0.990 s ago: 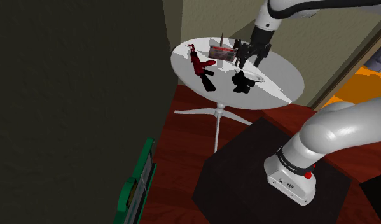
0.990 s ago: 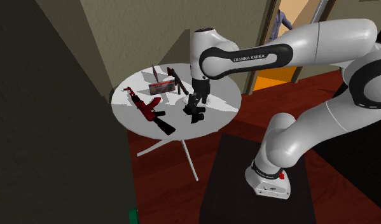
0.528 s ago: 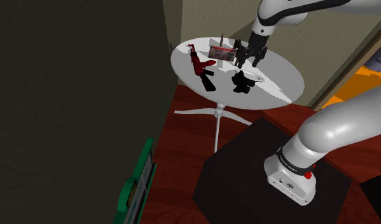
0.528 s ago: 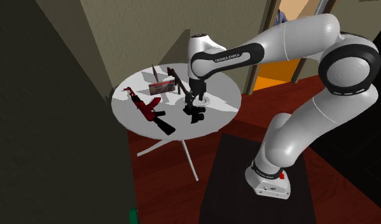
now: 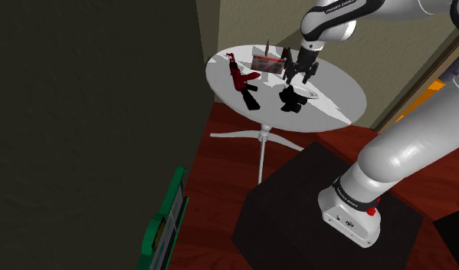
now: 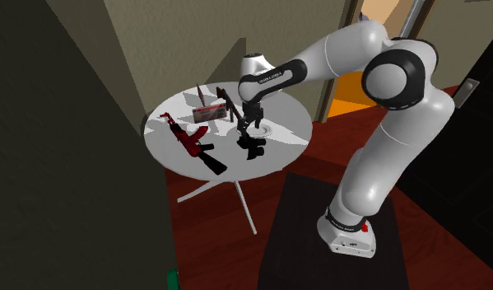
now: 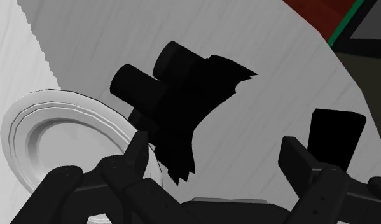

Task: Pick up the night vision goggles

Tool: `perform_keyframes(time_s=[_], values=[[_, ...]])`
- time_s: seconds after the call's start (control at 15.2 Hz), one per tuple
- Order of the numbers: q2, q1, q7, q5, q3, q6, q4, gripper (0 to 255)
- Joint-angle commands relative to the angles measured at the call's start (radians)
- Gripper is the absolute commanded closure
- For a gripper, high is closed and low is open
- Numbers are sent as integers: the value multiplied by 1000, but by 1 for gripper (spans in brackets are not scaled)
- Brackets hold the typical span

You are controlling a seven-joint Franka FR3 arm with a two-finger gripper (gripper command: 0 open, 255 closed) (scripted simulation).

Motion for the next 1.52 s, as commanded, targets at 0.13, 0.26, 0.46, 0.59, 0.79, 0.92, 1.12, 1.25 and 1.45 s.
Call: perform_keyframes(time_s=[0.13,0.26,0.46,0.59,0.79,0.92,1.12,1.25,1.45], values=[[122,-22,-44,30,-30,40,79,0],[137,-23,-49,36,-30,66,66,0],[160,-24,-57,45,-30,104,49,0],[176,-24,-62,52,-30,130,39,0],[179,-25,-65,54,-30,139,33,255],[179,-25,-64,54,-30,139,32,255],[179,-25,-65,54,-30,140,32,255],[179,-25,-65,54,-30,139,33,255],[172,-24,-61,51,-30,125,41,255]])
